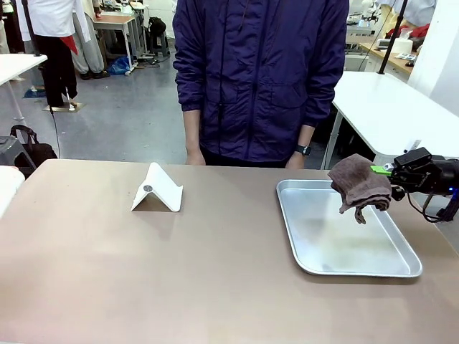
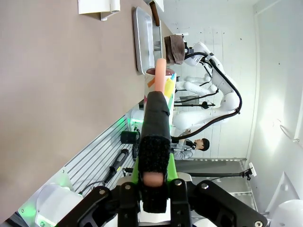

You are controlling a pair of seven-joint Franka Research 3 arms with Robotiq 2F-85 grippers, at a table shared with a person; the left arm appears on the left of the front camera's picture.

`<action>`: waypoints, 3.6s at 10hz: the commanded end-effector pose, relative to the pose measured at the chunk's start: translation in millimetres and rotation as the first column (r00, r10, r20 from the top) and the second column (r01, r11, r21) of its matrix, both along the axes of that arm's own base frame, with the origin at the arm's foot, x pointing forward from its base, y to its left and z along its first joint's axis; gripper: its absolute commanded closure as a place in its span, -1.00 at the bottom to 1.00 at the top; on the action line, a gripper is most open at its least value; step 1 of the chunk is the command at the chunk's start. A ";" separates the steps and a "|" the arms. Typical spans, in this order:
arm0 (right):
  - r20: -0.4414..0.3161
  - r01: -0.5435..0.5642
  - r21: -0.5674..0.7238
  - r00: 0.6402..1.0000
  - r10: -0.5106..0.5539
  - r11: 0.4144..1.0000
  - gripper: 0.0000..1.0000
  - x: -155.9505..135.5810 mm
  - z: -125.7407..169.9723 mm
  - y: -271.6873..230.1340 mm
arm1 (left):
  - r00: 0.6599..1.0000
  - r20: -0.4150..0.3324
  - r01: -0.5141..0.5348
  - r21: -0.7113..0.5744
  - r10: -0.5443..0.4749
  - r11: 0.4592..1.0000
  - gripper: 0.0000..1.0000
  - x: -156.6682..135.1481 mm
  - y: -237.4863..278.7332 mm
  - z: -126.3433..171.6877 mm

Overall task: Clean the surface of the table.
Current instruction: Return the Lint Roller and towel to their original positions.

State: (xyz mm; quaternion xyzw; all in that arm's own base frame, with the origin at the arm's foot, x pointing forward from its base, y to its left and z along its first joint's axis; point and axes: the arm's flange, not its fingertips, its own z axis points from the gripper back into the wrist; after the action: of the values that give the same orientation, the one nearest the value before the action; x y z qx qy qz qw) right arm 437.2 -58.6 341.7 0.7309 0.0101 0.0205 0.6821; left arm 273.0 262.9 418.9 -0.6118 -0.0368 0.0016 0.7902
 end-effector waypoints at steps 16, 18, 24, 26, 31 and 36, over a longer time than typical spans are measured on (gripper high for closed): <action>0.275 0.106 -0.492 0.961 0.039 0.864 0.81 56.0 -3.7 281.3 | 0.995 0.015 -0.086 0.676 0.103 0.732 0.56 144.3 -332.0 147.5; 0.238 0.082 -0.565 0.969 0.067 0.821 0.81 65.6 -9.1 273.8 | 0.995 0.033 -0.088 0.701 0.092 0.707 0.56 157.1 -364.9 134.7; 0.265 0.096 -0.546 0.962 0.063 0.832 0.81 59.4 -16.5 267.8 | 0.997 0.024 -0.069 0.689 0.073 0.722 0.56 157.5 -372.0 125.2; 0.265 0.096 -0.546 0.962 0.063 0.832 0.81 59.4 -16.5 267.8 | 0.997 0.024 -0.069 0.689 0.073 0.722 0.56 157.5 -372.0 125.2; 0.160 0.125 -0.755 0.987 -0.005 0.643 0.81 60.2 -17.2 298.9 | 0.989 -0.142 0.072 0.706 0.041 0.705 0.56 221.5 -385.9 107.0; 0.067 0.042 -0.853 0.997 0.029 0.520 0.81 75.3 -13.1 315.6 | 0.987 -0.160 0.100 0.744 0.031 0.660 0.56 264.5 -396.4 78.3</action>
State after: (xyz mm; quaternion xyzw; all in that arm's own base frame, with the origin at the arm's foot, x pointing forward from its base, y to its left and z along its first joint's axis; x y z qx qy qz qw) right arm 498.2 248.4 317.4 0.3071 -0.0199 0.0369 0.9508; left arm 532.3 -129.3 494.8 -0.2419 0.0407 0.0165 0.9693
